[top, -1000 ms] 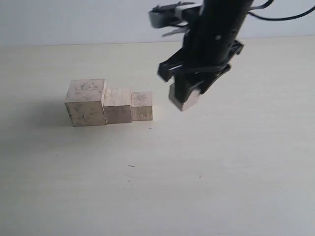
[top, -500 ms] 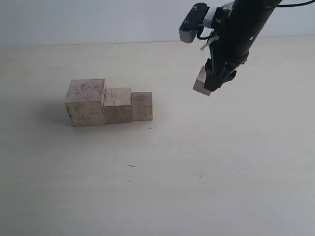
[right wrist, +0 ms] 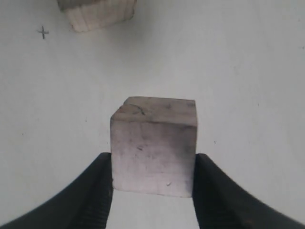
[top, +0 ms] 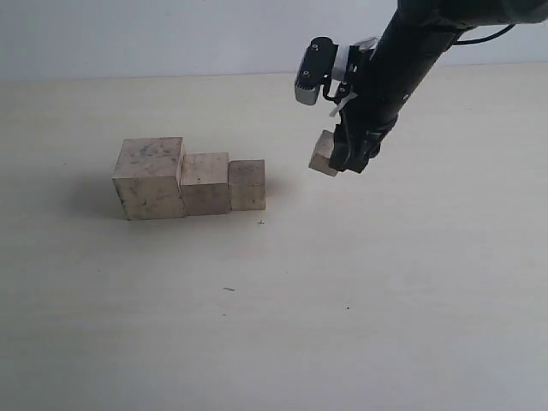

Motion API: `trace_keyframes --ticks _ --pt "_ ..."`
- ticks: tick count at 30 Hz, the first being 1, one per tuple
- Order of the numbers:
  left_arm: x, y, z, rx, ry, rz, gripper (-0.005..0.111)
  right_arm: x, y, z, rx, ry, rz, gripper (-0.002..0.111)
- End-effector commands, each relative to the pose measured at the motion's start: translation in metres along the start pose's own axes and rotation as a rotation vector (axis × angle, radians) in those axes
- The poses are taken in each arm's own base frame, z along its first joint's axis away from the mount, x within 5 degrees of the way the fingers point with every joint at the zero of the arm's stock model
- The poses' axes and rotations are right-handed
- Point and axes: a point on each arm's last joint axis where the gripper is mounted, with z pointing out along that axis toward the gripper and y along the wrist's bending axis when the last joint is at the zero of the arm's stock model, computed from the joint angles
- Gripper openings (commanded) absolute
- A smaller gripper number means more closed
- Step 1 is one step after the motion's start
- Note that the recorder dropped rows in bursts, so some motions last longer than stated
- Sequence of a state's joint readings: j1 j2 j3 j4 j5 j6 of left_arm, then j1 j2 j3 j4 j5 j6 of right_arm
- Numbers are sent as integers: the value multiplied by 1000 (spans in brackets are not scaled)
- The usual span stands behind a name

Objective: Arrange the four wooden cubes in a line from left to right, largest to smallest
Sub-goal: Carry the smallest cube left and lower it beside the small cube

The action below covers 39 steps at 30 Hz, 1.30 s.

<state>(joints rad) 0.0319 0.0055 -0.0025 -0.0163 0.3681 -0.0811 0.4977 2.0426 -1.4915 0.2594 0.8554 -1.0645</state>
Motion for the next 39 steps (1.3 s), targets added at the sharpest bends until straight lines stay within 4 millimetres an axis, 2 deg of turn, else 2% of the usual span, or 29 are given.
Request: trace_keyframes --ticks 1,3,5,11,15,20,27,33,39 --pt "0 0 0 7 -11 -8 0 0 -3 12 -7 -31 -36 0" --pt "0 0 0 7 -11 -8 0 2 -1 19 -41 -13 -118 0" --pt "0 0 0 7 -11 -8 0 2 -2 22 -34 -16 -125 0" --pt "0 0 0 7 -11 -8 0 -10 -6 16 -46 -32 -130 0" --pt "0 0 0 7 -11 -8 0 -23 5 12 -117 -4 -184 0" --pt "0 0 0 7 -11 -8 0 -30 13 19 -127 55 -228 0" --pt "0 0 0 7 -11 -8 0 -33 14 37 -119 71 -200 0" --pt "0 0 0 7 -11 -8 0 -40 13 41 -104 -7 -149 0" --pt "0 0 0 7 -11 -8 0 -38 14 43 -118 2 -148 1"
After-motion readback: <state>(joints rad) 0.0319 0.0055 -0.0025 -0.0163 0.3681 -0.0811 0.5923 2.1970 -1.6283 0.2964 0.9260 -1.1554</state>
